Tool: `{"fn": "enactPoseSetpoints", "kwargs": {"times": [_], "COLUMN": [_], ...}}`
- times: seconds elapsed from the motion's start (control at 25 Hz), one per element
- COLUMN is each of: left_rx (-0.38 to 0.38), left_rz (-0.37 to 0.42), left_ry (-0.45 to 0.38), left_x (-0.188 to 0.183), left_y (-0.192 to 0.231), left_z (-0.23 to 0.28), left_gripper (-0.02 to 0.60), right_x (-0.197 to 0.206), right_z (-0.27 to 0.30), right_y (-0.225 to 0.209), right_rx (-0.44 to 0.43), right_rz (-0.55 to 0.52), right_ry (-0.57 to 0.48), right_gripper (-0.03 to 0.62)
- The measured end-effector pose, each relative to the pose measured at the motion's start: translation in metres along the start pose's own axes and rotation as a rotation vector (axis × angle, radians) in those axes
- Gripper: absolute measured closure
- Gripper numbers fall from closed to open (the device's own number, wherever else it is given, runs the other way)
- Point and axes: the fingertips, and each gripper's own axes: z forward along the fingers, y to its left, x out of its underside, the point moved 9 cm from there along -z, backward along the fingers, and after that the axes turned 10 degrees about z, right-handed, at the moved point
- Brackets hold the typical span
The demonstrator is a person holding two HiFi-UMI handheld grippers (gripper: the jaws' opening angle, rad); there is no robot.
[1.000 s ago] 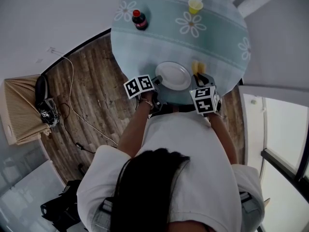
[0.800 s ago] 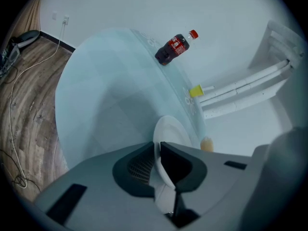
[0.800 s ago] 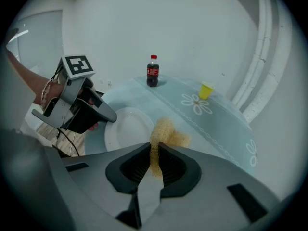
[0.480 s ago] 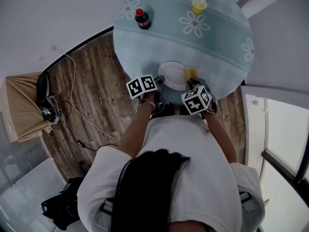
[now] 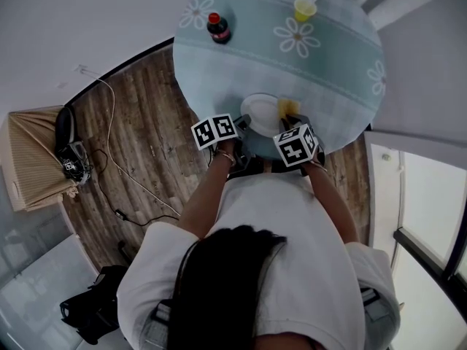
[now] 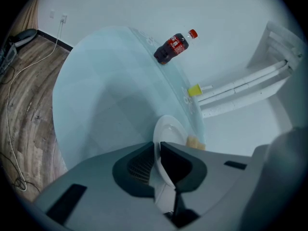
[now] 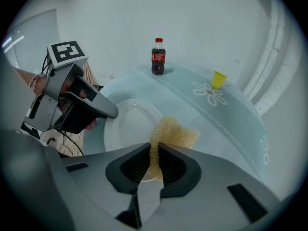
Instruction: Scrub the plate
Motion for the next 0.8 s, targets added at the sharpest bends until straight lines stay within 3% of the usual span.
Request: {"fn": "enactPoseSetpoints", "kwargs": {"times": [0.2,0.8], "left_rx": [-0.006,-0.002], "left_rz": [0.063,0.029], "left_ry": [-0.002,-0.016], "left_x": [0.000,0.003], "left_y": [-0.002,0.000], "left_z": [0.000,0.000], "left_gripper": [0.531,0.531], "right_x": [-0.010,-0.044], "right_z": [0.007,0.031], "right_y": [0.001,0.018], "right_rx": [-0.023,-0.128], "right_rz": [-0.014,-0.095], "right_ry": [0.003,0.036], "right_gripper": [0.533,0.533]}}
